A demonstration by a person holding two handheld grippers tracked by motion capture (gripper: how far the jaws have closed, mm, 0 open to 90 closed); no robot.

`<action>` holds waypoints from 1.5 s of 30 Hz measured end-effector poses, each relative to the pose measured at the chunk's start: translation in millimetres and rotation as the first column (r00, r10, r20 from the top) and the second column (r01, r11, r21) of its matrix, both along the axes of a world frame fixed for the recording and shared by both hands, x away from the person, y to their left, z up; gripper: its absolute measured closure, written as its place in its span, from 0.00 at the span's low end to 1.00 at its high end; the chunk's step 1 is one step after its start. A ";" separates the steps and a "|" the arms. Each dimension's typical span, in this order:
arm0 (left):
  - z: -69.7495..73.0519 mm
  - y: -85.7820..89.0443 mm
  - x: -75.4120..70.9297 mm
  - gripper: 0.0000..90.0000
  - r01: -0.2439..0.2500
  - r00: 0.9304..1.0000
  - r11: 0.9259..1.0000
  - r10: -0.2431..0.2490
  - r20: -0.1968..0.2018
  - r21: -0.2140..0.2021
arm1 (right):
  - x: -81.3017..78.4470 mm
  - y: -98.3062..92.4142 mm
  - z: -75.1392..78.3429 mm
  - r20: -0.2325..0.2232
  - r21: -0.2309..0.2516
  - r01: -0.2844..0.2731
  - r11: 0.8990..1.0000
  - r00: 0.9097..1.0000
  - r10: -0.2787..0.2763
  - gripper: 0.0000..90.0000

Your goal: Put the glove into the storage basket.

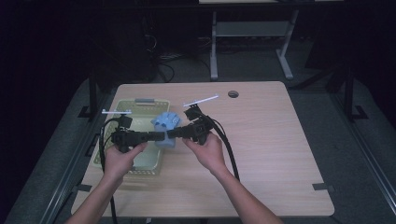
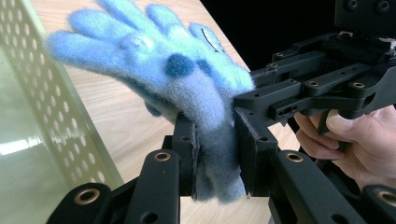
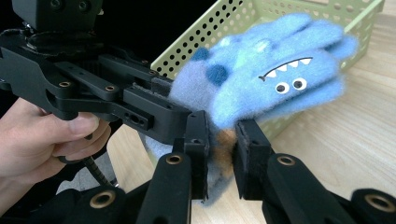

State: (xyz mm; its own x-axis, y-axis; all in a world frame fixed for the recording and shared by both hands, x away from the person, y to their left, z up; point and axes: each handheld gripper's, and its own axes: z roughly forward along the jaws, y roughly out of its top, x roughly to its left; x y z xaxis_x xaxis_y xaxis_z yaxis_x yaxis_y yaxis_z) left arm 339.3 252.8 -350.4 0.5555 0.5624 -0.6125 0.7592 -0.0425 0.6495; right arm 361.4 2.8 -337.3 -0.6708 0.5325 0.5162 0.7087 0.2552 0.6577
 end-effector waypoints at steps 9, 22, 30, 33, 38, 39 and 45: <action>1.8 9.4 -0.6 0.78 -0.011 1.000 1.000 0.011 0.002 0.007 | 2.5 10.8 1.2 0.001 -0.001 -0.014 1.000 1.000 0.014 0.86; 2.2 32.0 -1.5 0.79 -0.032 0.999 0.999 0.032 -0.003 0.022 | 6.8 34.8 -0.4 0.000 -0.001 -0.037 0.999 0.999 0.037 0.85; 1.0 44.1 -1.6 0.79 -0.041 0.999 0.999 0.041 -0.009 0.032 | 9.9 46.9 -3.9 -0.013 0.007 -0.049 0.999 0.999 0.049 0.86; 0.3 48.7 -1.7 0.79 -0.045 0.999 0.999 0.045 -0.009 0.031 | 11.3 51.1 -5.1 -0.009 0.009 -0.055 0.998 0.998 0.055 0.86; -1.1 55.7 -1.1 0.79 -0.047 0.999 0.998 0.048 -0.013 0.033 | 12.3 59.1 -6.2 -0.011 0.005 -0.059 0.998 0.998 0.059 0.86; -1.9 57.4 -0.6 0.79 -0.049 0.999 0.998 0.049 -0.015 0.033 | 12.4 60.4 -6.3 -0.011 0.004 -0.060 0.998 0.998 0.060 0.86; -5.4 62.6 1.4 0.79 -0.056 0.998 0.998 0.057 -0.033 0.037 | 14.0 67.4 -10.2 -0.011 -0.005 -0.060 0.998 0.998 0.060 0.86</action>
